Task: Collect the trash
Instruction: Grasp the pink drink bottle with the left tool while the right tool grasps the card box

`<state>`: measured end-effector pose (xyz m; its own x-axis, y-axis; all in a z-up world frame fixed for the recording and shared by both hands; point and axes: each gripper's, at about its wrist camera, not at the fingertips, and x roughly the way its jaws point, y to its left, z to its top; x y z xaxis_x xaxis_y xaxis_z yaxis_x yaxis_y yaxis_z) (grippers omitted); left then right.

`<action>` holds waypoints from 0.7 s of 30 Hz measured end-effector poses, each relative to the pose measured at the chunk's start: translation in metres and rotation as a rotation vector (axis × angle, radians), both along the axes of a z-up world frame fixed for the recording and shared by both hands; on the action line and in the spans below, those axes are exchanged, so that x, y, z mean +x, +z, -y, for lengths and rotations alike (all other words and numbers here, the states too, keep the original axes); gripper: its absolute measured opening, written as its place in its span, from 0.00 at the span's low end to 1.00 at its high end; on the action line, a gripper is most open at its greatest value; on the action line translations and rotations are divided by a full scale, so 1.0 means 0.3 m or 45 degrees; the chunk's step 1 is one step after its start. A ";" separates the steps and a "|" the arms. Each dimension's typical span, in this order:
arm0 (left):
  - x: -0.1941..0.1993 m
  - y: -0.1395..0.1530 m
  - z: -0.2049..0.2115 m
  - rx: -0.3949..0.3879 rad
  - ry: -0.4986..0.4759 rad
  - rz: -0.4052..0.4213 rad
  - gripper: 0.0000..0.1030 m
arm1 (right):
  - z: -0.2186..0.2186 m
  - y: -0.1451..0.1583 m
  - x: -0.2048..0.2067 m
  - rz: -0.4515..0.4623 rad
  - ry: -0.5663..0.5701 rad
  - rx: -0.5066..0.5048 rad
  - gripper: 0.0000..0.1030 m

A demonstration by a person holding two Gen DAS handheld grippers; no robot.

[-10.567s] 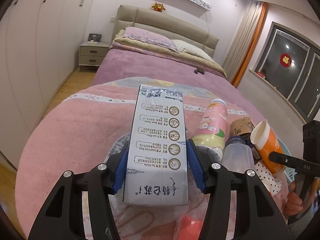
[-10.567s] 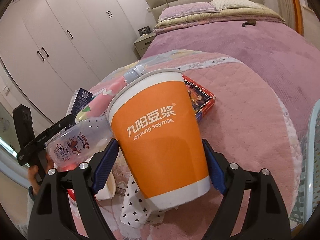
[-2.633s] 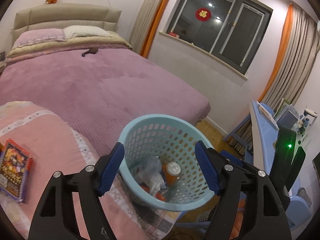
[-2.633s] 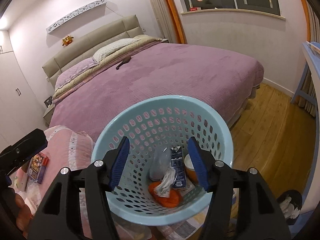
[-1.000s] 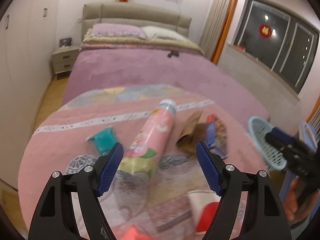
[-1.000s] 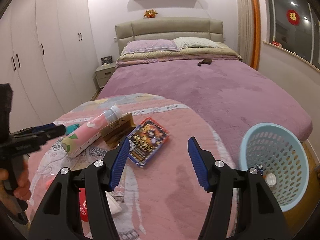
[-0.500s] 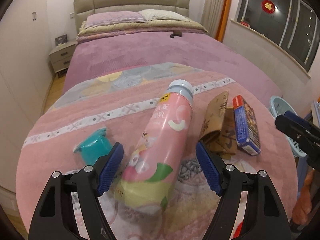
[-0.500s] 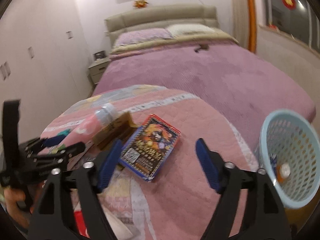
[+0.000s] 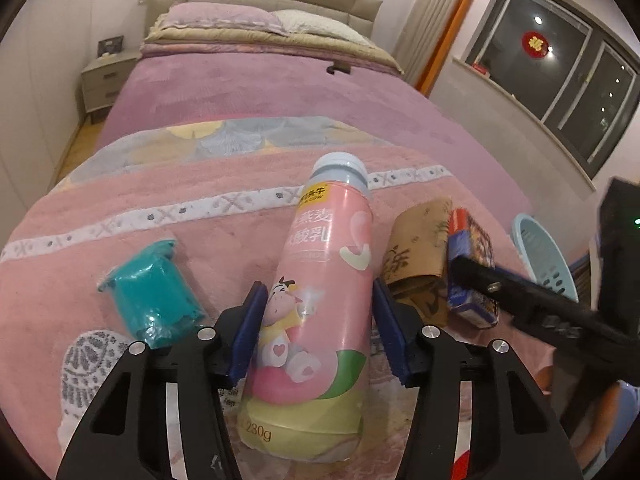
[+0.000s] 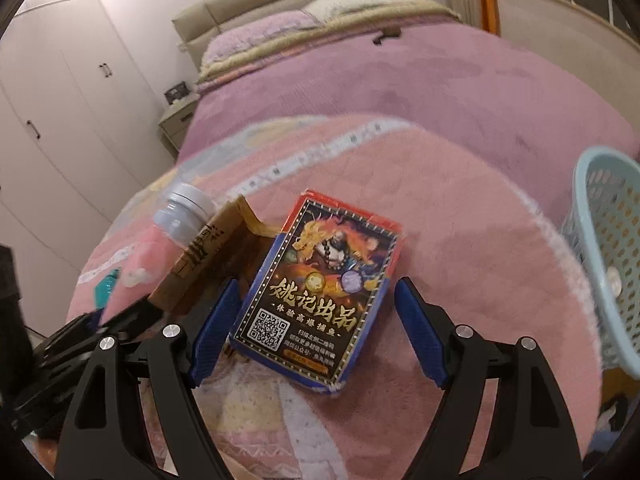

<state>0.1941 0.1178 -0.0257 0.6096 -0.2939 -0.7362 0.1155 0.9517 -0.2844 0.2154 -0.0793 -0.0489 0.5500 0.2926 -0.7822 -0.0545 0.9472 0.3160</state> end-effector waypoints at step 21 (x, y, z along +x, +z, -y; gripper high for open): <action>-0.108 0.108 -0.043 -0.193 0.036 0.158 0.46 | 0.210 0.074 -0.255 0.081 -0.057 -0.050 0.60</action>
<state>0.1617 0.1307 0.0067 0.7027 -0.3772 -0.6033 0.1323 0.9024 -0.4101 0.1389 -0.1424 -0.0266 0.6108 0.2363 -0.7557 -0.0308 0.9608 0.2755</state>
